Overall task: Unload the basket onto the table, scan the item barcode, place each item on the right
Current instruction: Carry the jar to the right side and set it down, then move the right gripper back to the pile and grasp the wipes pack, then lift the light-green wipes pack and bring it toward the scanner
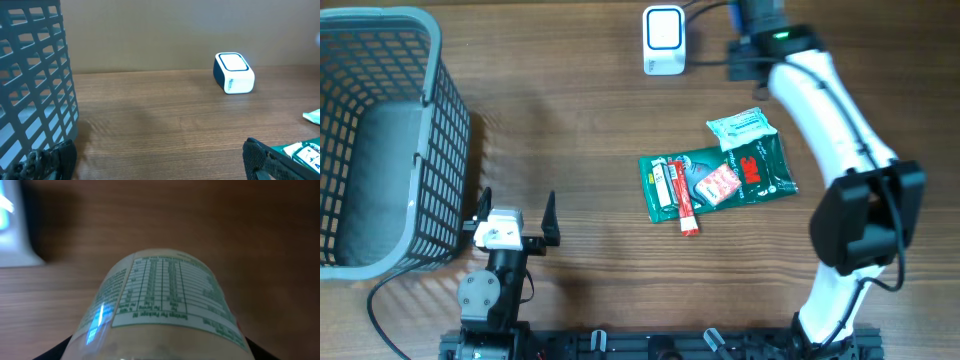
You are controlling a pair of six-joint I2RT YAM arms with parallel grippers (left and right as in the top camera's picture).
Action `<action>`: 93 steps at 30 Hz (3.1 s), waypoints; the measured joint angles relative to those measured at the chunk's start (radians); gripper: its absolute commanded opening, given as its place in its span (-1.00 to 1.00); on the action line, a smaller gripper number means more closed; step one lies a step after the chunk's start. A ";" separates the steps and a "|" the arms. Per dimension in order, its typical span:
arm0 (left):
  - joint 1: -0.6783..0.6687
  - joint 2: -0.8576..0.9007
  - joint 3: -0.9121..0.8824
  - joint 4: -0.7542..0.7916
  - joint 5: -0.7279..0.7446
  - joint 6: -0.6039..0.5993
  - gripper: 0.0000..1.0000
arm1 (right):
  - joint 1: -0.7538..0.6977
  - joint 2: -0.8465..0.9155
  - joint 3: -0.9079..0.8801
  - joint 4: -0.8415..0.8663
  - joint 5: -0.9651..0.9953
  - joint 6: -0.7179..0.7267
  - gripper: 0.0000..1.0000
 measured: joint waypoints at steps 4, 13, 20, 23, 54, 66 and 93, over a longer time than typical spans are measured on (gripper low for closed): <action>0.000 0.000 0.000 0.000 0.000 0.000 1.00 | -0.253 0.000 0.000 -0.069 -0.125 0.014 0.49; 0.000 0.000 0.000 0.000 0.000 0.000 1.00 | -0.776 0.037 -0.023 -0.056 -0.350 0.068 0.40; 0.000 0.000 0.000 0.000 0.000 0.000 1.00 | -0.901 0.129 -0.038 -0.029 -0.442 0.110 0.55; 0.000 0.000 0.000 0.000 0.000 0.000 1.00 | -0.880 0.129 -0.038 -0.026 -0.470 0.122 0.75; 0.000 0.000 0.000 0.000 0.000 0.000 1.00 | -0.072 0.128 -0.022 -0.221 -0.644 0.275 0.68; 0.000 0.000 0.000 0.000 0.000 0.000 1.00 | -0.074 0.121 -0.062 -0.209 -0.355 0.379 0.99; 0.000 0.000 0.000 0.000 0.000 0.000 1.00 | -0.089 -0.072 -0.178 -0.186 -0.333 0.560 -0.91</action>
